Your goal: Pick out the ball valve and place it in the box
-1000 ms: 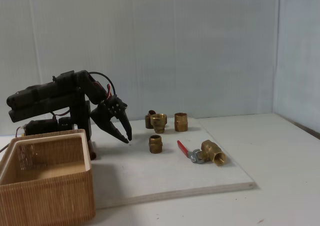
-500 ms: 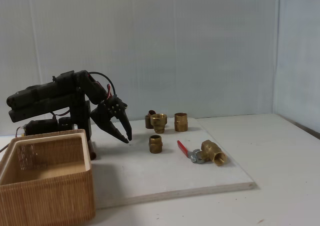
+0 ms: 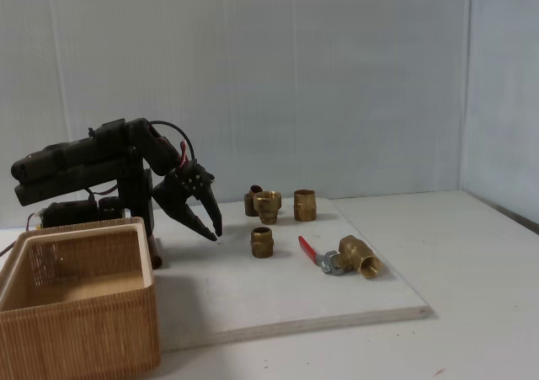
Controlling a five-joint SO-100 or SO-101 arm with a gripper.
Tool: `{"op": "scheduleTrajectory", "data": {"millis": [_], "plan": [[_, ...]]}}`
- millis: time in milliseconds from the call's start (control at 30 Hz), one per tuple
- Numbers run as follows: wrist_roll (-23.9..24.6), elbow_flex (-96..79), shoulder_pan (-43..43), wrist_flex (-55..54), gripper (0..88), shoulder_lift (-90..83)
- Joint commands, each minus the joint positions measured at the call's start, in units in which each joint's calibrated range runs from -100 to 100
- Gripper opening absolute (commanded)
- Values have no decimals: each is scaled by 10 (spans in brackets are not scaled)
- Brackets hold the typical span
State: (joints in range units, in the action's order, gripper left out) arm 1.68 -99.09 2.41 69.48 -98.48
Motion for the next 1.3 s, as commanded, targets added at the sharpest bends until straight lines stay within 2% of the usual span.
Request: {"op": "scheduleTrajectory", "data": {"millis": [0,533,700,1267], "plan": [[-3,-5,0,3,10,3],[-3,1,0,-19,10,-2],[-3,52,-5,-64,10,-3],[-2,268,-6,-58,9,7]]}}
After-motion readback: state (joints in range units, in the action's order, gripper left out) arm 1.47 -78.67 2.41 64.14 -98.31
